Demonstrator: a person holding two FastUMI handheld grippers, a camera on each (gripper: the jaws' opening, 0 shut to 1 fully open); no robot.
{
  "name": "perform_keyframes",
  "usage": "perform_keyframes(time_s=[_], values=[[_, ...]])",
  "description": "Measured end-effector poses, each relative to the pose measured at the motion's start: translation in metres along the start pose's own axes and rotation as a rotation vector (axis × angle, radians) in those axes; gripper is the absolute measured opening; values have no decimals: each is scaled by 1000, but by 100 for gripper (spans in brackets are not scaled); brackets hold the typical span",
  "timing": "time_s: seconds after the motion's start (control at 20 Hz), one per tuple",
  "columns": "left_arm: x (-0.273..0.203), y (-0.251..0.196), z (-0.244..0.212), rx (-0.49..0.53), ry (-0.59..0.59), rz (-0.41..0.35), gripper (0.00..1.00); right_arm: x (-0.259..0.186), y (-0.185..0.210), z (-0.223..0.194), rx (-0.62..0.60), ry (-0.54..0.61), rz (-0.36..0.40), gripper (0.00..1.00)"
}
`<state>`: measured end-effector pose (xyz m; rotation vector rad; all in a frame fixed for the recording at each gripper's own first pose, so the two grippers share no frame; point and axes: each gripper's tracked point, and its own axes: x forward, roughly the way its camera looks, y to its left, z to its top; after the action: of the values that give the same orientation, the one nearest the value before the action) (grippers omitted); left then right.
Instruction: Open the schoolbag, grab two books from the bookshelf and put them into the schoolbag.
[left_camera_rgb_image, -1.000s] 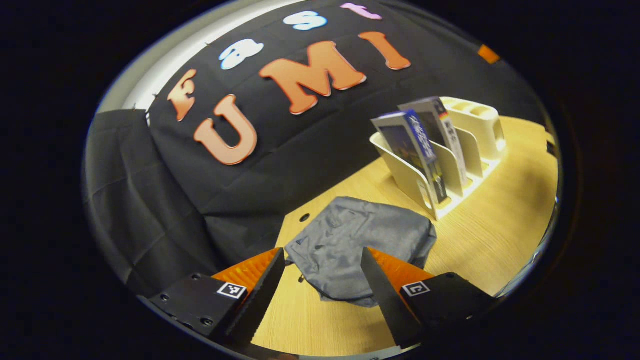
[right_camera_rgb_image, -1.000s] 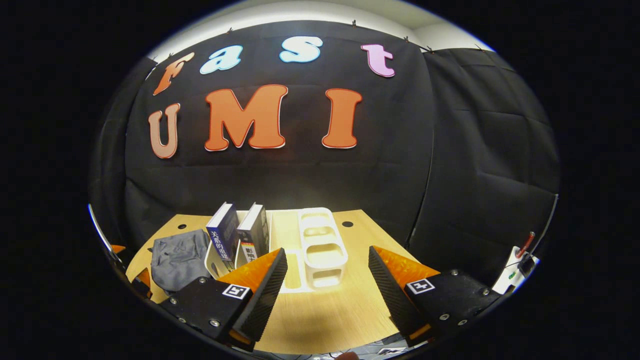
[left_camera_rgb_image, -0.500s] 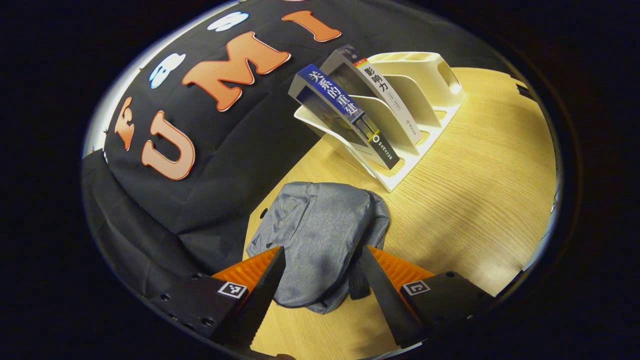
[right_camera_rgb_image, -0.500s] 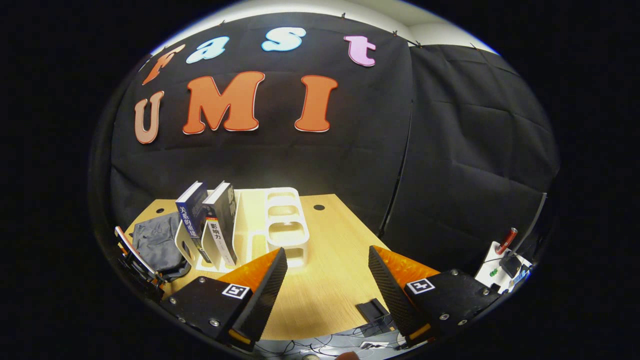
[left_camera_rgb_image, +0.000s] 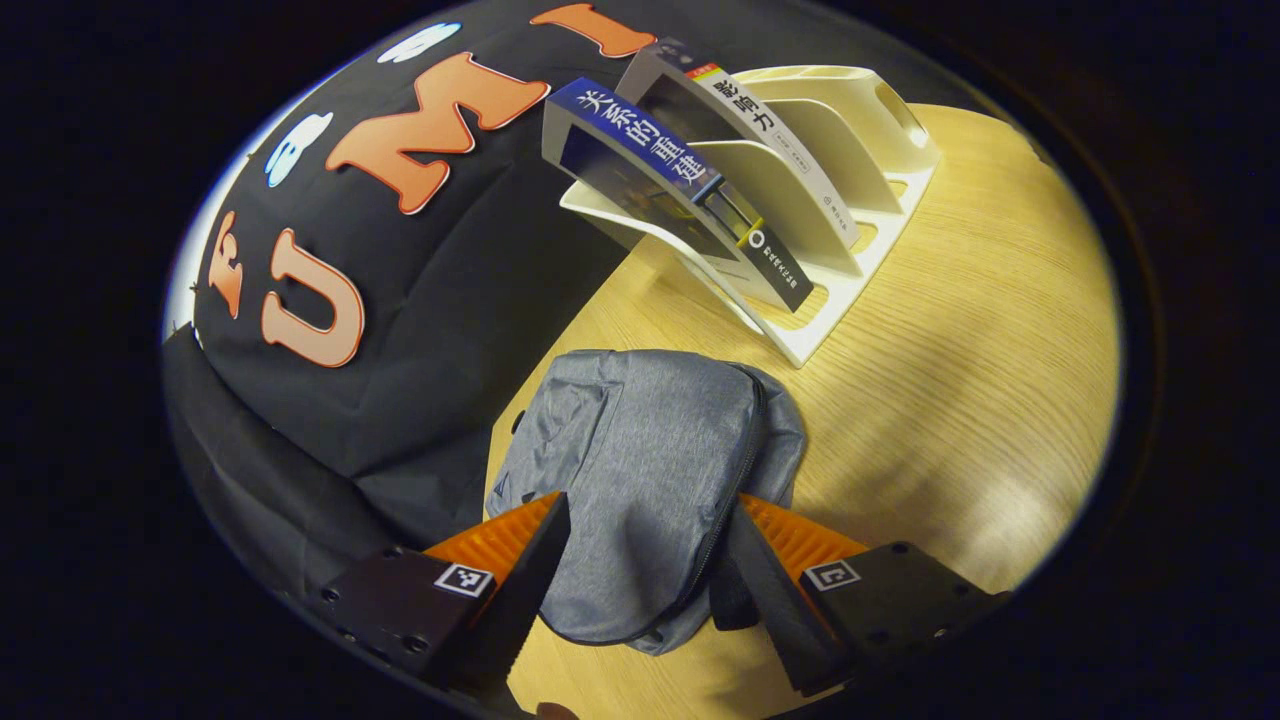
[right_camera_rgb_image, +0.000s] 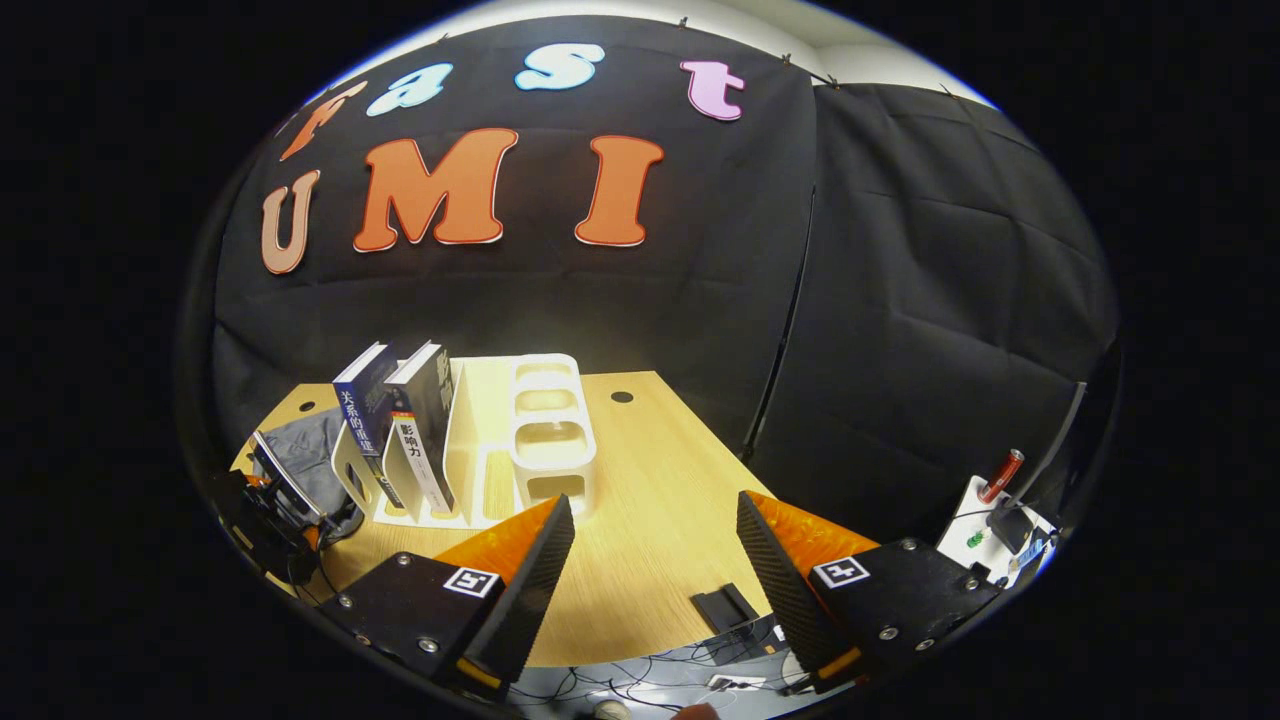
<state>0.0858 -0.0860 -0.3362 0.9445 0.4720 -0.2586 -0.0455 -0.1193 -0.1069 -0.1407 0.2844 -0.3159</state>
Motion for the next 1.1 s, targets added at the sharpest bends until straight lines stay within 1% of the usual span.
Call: perform_keyframes(time_s=[0.05, 0.25, 0.3, 0.35, 0.4, 0.45, 0.5, 0.55, 0.6, 0.65, 0.7, 0.75, 0.8, 0.9, 1.0, 1.1], values=[[0, 2, -5, -6, 19, 0, 97, 1, 3, 0, 5, 0, 9, 98], [1, 4, -8, -20, 25, -10, 97, 8, 18, 6, -8, -11, 31, 98], [0, 3, -5, -17, 25, -15, 94, 8, 22, 8, 0, -15, 33, 98], [0, 4, -2, -11, 19, -17, 94, 6, 25, 9, 16, -20, 39, 98], [-2, 4, -1, -2, 12, -25, 86, 6, 29, 10, 34, -25, 47, 98], [-5, 6, 3, 7, 2, -24, 81, 5, 34, 10, 50, -26, 56, 98], [-6, 9, 8, 21, -15, -18, 58, 6, 36, 10, 59, -24, 60, 98], [-6, 12, 13, 34, -25, -18, 57, 8, 38, 10, 63, -23, 66, 98], [-5, 13, 15, 42, -29, -20, 52, 9, 40, 11, 67, -25, 70, 98], [-5, 11, 16, 38, -24, -36, 43, 11, 39, 11, 68, -25, 70, 98], [-6, 11, 14, 28, -19, -48, 39, 12, 37, 11, 72, -21, 58, 98], [-6, 8, 14, 23, -19, -65, 32, 12, 35, 12, 83, -23, 46, 98], [-6, 5, 12, 33, -10, -76, 13, 9, 35, 15, 100, -32, 43, 98], [-5, -5, 8, 72, 7, -125, 8, 8, 39, 15, 131, -28, 42, 98], [-4, -4, 10, 101, -16, -127, 4, 7, 42, 12, 154, -13, 39, 98], [-4, -4, 11, 109, -20, -149, 3, 4, 47, 14, 171, -12, 47, 98]])
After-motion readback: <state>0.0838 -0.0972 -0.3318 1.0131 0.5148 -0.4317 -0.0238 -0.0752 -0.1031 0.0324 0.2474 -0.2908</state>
